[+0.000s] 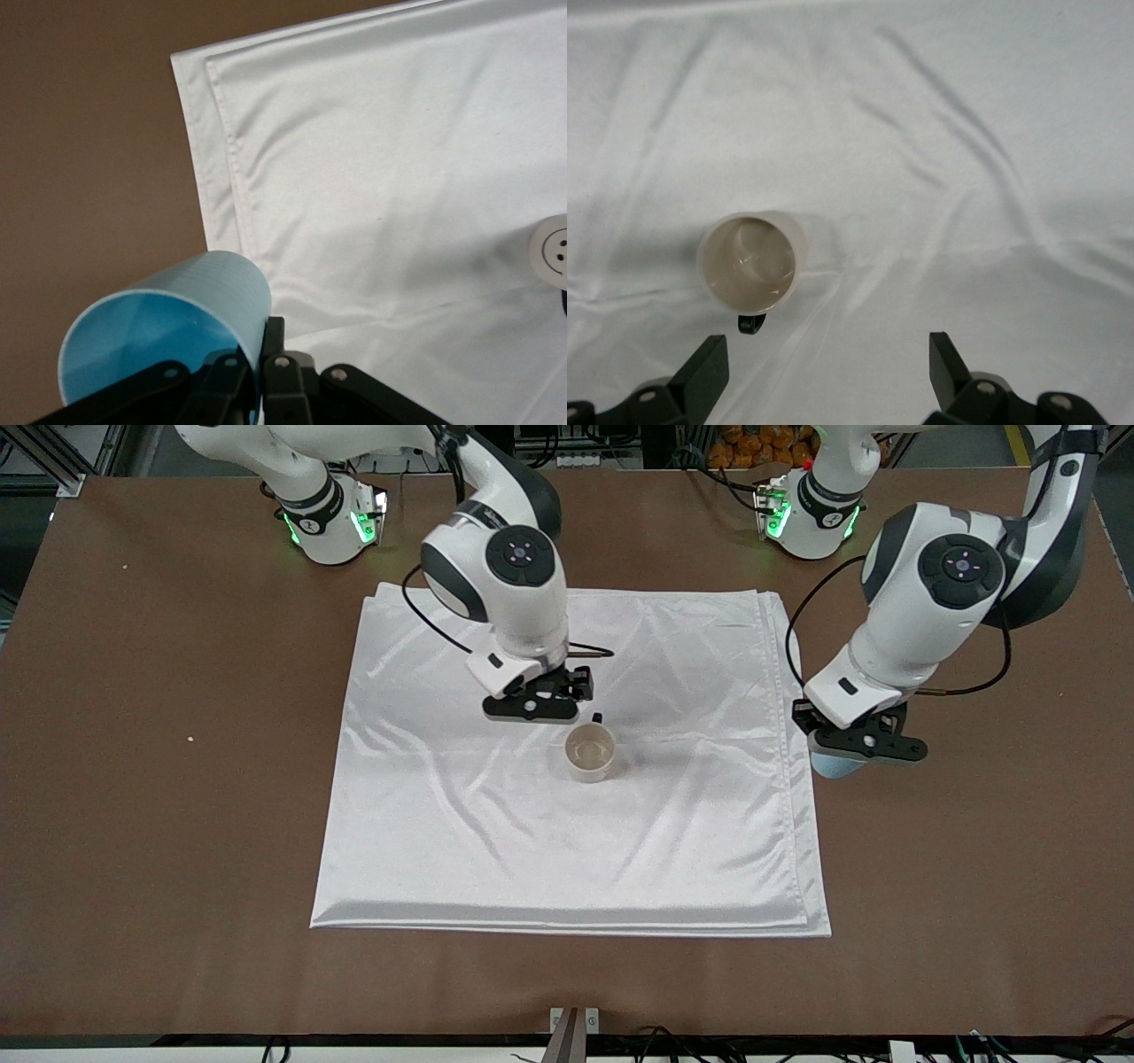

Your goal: Place blue cup into white mug on cloth

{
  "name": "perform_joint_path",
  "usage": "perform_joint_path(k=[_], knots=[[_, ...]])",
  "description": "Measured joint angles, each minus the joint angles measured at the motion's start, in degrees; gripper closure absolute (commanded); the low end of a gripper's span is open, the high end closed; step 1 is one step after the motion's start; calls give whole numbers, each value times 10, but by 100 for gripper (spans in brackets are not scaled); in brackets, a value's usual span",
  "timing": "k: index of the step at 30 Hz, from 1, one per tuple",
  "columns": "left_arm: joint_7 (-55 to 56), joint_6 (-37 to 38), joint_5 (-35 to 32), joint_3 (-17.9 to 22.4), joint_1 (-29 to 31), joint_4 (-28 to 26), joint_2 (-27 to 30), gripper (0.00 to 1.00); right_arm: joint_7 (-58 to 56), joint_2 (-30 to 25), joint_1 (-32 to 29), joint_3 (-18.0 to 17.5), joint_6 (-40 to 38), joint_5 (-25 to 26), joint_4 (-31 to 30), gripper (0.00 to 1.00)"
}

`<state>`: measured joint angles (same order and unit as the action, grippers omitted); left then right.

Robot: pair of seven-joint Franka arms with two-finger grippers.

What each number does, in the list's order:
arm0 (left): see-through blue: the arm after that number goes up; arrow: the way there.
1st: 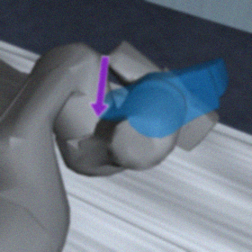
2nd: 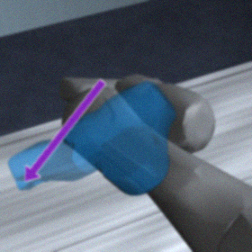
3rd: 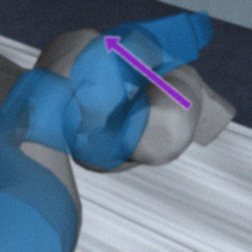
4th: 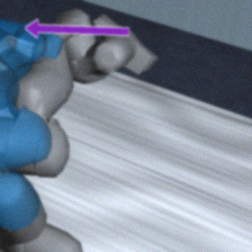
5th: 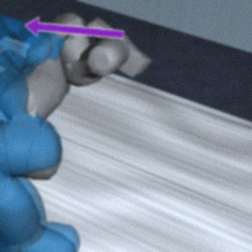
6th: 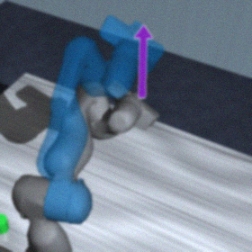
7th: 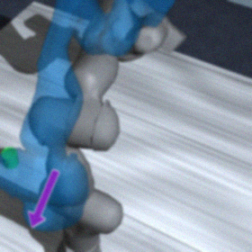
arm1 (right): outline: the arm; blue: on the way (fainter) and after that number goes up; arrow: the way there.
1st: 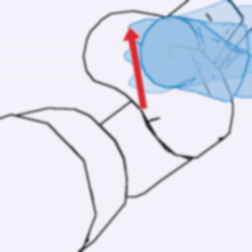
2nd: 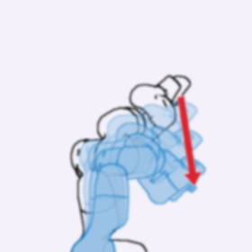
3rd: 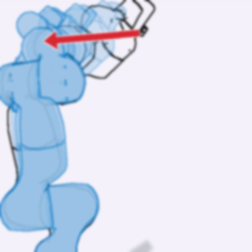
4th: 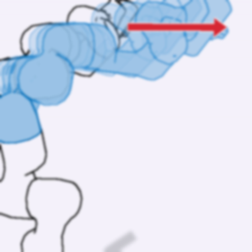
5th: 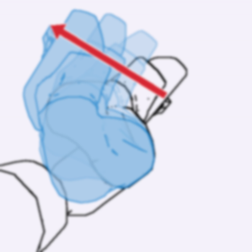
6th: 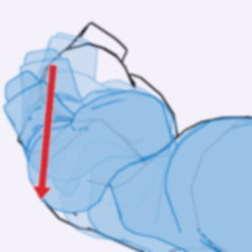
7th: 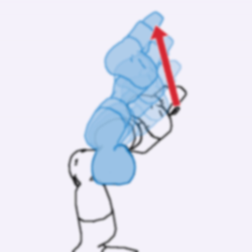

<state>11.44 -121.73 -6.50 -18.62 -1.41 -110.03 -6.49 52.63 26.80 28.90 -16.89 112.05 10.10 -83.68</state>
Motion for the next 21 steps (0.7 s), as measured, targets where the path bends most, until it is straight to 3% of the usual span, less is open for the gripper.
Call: perform_joint_path(k=[5, 9, 13, 21], knots=[[42, 0, 0, -40, -2, 0, -4, 100, -58, -52, -47, 0, -23, -18, -2, 0], [79, 0, 0, -62, -14, 4, -13, 100, -128, -89, -95, 1, -51, -65, -3, 0], [124, 0, 0, -68, -45, 17, -33, 100, -188, -124, -149, 2, -71, -93, -14, 0], [225, 0, -18, -69, -119, 60, -95, 100, -315, -195, -238, 14, -114, -98, -61, 0]])
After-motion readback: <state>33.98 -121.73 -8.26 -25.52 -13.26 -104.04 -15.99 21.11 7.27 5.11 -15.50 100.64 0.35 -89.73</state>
